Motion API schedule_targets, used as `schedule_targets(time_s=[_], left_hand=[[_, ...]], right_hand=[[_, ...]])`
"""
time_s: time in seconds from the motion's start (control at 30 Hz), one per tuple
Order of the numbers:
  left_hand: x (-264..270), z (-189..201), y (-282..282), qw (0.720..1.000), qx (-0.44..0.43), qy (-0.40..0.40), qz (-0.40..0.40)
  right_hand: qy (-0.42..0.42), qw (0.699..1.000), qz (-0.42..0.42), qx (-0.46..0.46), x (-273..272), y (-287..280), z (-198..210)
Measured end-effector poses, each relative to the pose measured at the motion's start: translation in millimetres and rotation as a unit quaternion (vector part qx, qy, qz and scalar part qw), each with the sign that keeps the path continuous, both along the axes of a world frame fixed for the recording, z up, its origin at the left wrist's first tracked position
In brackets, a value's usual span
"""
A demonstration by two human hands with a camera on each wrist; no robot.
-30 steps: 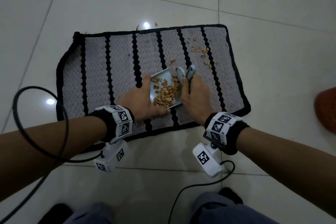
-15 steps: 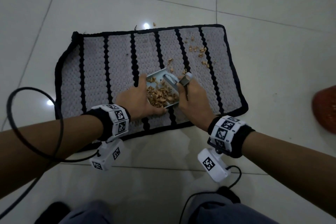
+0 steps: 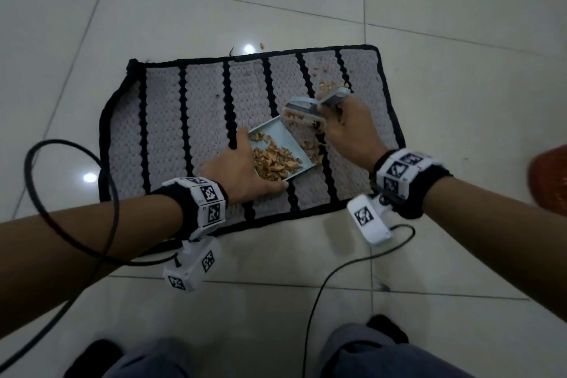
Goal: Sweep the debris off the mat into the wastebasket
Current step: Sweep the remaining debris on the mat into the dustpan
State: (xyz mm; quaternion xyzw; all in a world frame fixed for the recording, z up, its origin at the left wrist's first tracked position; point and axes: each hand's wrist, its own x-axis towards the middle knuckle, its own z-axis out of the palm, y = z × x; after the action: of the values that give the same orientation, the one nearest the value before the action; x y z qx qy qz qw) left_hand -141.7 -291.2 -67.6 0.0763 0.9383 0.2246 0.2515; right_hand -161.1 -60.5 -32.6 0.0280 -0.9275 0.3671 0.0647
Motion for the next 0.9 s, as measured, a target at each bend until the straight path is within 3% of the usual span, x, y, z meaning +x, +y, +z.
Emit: schedule_targets(time_s=[0.2, 0.33, 0.6, 0.9], left_hand=[[4.0, -0.5, 1.2, 1.000, -0.008, 0.012, 0.008], [6.4, 0.6, -0.9, 1.000, -0.016, 0.023, -0.001], [-1.7, 3.2, -7.0, 0.999, -0.035, 0.014, -0.025], [-8.8, 10.4, -12.0, 0.996, -0.051, 0.030, -0.059]], right_hand=[[0.006, 0.994, 0.099, 0.039, -46.0, 3.4, 0.3], [-0.026, 0.988, 0.132, 0.077, -37.1, 13.9, -5.1], [-0.022, 0.993, 0.104, 0.056, 17.3, 44.3, -4.6], [-0.025, 1.000, -0.009, -0.006, 10.0, 43.5, 12.9]])
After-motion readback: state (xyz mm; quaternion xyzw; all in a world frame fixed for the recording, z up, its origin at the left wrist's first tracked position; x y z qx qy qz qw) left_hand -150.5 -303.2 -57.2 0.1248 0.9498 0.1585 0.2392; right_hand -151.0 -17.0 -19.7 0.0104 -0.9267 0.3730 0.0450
